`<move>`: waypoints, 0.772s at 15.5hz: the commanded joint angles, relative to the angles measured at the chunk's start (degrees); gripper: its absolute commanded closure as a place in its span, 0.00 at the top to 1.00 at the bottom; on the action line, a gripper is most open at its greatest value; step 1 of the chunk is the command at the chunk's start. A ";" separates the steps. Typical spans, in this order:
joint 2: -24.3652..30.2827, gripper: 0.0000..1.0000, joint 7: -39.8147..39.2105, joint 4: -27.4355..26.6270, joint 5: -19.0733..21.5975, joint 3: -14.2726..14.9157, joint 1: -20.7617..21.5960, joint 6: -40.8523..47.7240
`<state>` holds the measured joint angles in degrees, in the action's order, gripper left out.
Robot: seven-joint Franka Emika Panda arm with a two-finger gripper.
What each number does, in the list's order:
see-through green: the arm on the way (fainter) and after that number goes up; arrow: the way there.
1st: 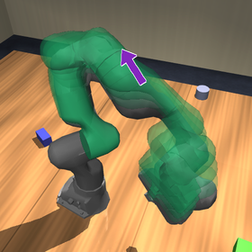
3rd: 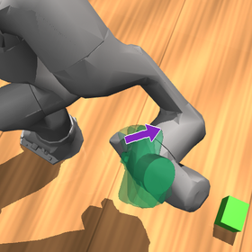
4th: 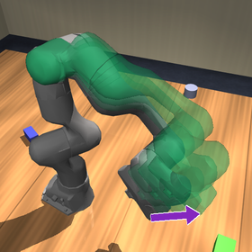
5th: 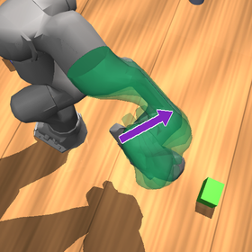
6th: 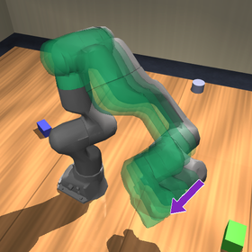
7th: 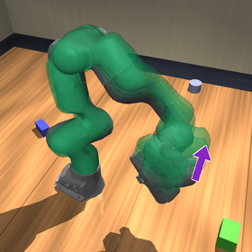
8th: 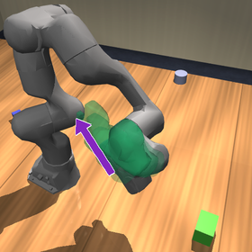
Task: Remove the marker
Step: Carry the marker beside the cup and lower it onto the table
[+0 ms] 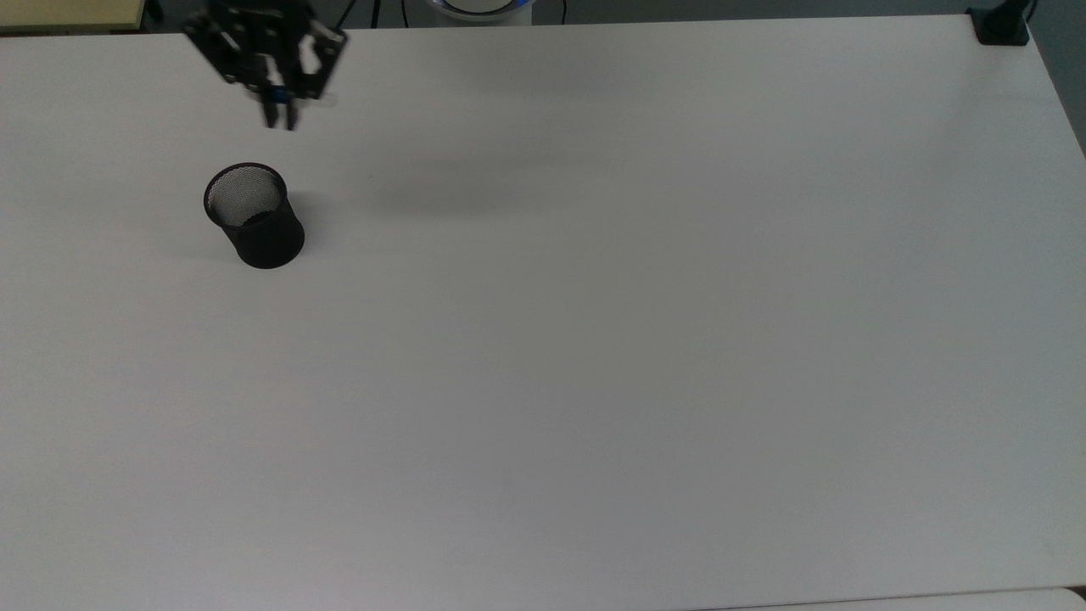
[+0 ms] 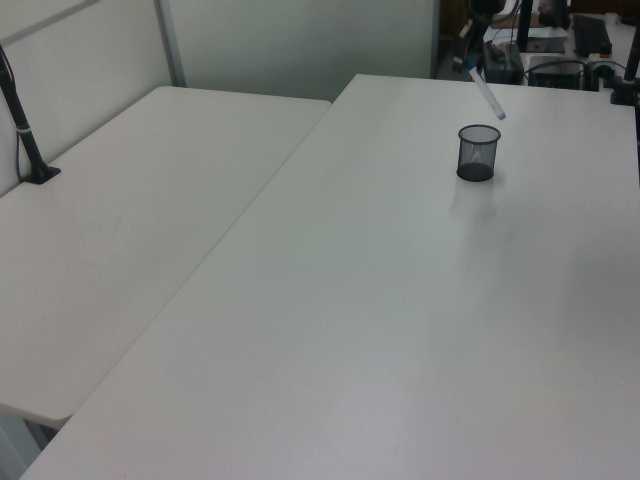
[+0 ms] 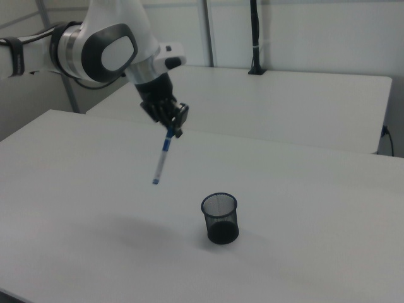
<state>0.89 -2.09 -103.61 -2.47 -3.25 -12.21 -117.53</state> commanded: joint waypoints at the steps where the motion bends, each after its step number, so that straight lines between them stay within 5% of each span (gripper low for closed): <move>1: -3.78 0.00 -1.07 -1.51 0.89 -2.98 0.78 6.51; 12: -13.19 0.00 -1.87 -10.12 -2.80 -3.95 4.03 -9.63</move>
<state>-13.04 -3.49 -110.26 -3.75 -7.53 -8.96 -121.99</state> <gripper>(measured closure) 0.837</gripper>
